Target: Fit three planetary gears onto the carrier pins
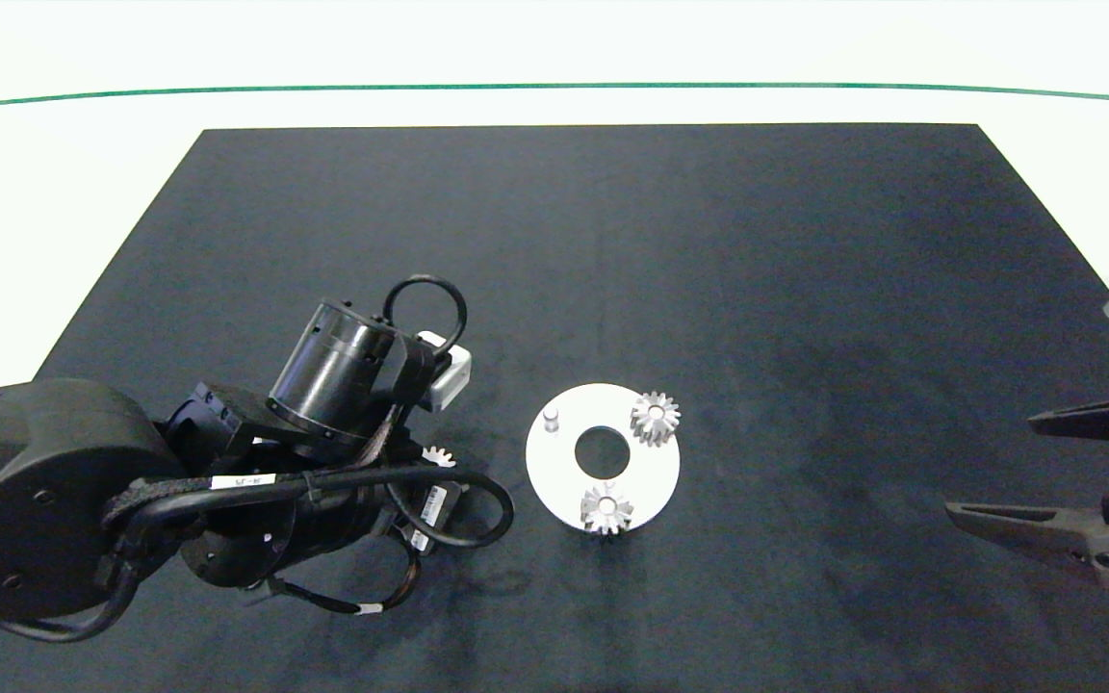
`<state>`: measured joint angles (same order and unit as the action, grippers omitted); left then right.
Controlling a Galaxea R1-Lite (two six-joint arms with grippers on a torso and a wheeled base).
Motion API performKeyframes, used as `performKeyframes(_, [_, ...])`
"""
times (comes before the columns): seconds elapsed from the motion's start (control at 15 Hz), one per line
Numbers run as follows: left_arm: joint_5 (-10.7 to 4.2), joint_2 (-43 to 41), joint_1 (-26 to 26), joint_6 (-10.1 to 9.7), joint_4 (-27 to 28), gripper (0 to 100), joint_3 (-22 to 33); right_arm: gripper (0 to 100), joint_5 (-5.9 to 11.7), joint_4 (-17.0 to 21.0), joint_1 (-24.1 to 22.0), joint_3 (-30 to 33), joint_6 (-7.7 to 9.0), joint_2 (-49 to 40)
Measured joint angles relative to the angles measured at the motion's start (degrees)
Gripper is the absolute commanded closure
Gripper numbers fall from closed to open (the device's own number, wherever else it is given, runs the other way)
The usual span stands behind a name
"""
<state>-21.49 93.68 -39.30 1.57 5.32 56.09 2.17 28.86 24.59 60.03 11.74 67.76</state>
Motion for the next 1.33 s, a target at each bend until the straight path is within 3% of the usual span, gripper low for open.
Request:
performKeyframes(0.6, [-0.17,-2.9,0.0,0.1,5.8,100,3.7,0,-0.17,0.1,0.1,0.0,0.16,-1.0])
performKeyframes(1.33, [-0.15,-5.2,0.1,-0.45,5.7,100,1.8,0,-0.17,0.0,0.1,0.1,0.27,-1.2])
